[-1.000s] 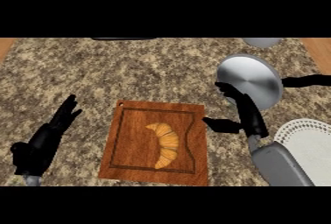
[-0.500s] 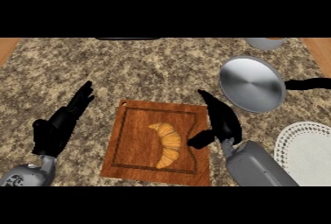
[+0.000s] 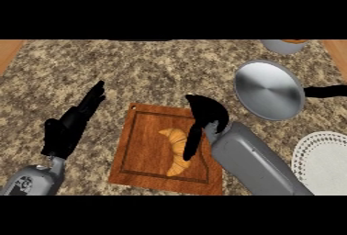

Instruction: Pick the croissant from the cutting board and place it in the pan

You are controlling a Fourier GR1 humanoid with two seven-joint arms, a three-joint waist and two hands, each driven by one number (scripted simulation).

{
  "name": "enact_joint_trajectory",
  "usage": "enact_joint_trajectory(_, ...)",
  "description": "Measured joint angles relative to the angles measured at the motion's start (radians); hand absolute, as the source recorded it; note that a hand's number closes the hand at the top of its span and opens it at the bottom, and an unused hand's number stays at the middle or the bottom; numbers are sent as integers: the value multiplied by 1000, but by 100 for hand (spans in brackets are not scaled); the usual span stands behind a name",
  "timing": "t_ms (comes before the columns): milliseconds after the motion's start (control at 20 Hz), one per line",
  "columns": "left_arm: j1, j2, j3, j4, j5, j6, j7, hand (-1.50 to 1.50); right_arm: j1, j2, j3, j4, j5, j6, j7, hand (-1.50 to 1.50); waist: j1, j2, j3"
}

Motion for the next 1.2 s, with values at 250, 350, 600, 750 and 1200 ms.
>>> enact_joint_trajectory(250,-12,-15,0,5,-6,0,10,0,-82,71,-8,112,-113,60,39,-150,1,0,0)
enact_joint_trajectory(350,-7,-14,1,1,-9,-2,9,0,-119,89,-2,159,-138,71,52,-150,3,0,1)
enact_joint_trajectory(600,3,-21,11,15,-15,-6,1,0,-177,107,31,225,-165,87,77,-150,-4,-2,1)
enact_joint_trajectory(750,1,-23,17,0,-17,-4,15,0,-186,111,66,241,-182,89,90,-150,-6,-4,1)
enact_joint_trajectory(1200,4,-25,38,9,-27,-24,17,0,-185,112,138,283,-199,86,96,-150,-13,-4,2)
